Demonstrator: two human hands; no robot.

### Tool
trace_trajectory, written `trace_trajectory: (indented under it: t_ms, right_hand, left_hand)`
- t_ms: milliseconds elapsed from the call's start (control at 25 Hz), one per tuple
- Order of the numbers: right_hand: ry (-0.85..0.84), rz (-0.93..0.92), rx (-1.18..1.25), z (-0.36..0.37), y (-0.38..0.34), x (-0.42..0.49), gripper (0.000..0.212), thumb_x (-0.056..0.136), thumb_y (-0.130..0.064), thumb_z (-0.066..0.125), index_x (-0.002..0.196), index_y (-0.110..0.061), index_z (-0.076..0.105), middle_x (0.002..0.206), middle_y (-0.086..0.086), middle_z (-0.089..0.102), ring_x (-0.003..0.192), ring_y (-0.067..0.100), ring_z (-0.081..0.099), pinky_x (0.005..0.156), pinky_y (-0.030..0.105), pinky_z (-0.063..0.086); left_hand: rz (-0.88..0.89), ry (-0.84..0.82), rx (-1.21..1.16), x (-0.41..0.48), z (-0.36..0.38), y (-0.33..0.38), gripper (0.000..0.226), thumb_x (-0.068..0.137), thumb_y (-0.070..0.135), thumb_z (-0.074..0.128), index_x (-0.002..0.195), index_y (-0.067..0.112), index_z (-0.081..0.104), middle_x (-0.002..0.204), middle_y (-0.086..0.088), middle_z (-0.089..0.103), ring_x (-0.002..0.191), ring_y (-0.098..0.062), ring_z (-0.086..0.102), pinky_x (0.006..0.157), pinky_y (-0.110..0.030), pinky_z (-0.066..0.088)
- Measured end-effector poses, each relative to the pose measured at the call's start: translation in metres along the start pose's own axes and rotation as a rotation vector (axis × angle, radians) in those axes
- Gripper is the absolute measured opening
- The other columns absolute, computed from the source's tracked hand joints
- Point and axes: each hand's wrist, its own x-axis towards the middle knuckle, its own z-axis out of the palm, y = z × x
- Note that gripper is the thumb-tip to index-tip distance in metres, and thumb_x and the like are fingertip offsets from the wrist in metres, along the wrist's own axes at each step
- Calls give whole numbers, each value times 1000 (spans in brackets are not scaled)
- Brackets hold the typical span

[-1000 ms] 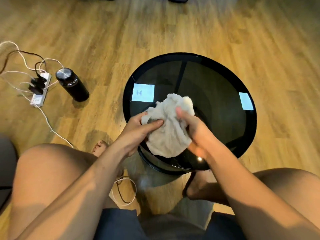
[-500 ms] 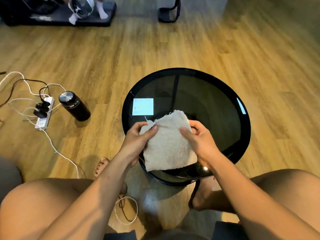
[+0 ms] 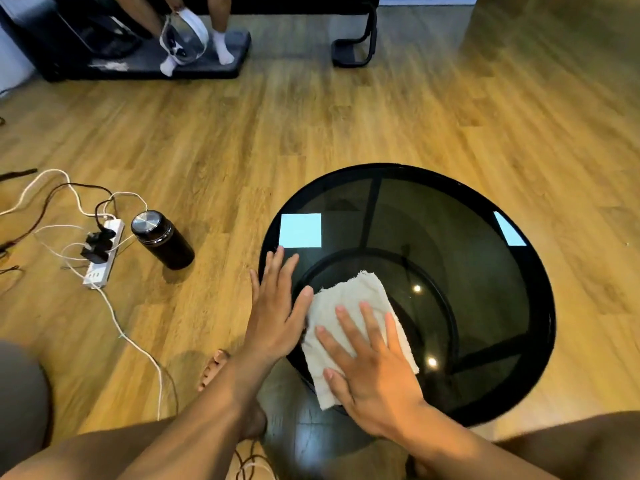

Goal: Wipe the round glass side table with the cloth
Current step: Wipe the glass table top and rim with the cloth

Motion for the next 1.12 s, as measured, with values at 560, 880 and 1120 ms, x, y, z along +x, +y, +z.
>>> trace_trajectory:
  t_ms: [560,880,1120]
  right_hand:
    - [-29,194,6,1,35,268,63,96,-58,10,154,-36,-4,165,1,-12,148,34,-18,114,59,-13]
    - [-11,91,-25,-17,16,178,58,90,-52,27,147,-38,30,156,1,27,129,35,27,95,45,26]
    - [-53,3,70,-13,33,-35,47,90,-51,42,135,-42,48,139,-2,46,107,28,46,74,41,41]
  left_hand:
    - [21,46,-2,2,10,1,70,100,50,28,157,12,15,168,-7,6,155,-20,-2,125,-41,-3]
    - [-45,34,-46,3,7,1,73,97,52,27,158,12,15,167,-6,5,155,-18,-3,125,-43,1]
    - [28,-49,193,8,3,1,71,96,58,22,157,21,19,167,-6,7,154,-23,-8,121,-56,-10]
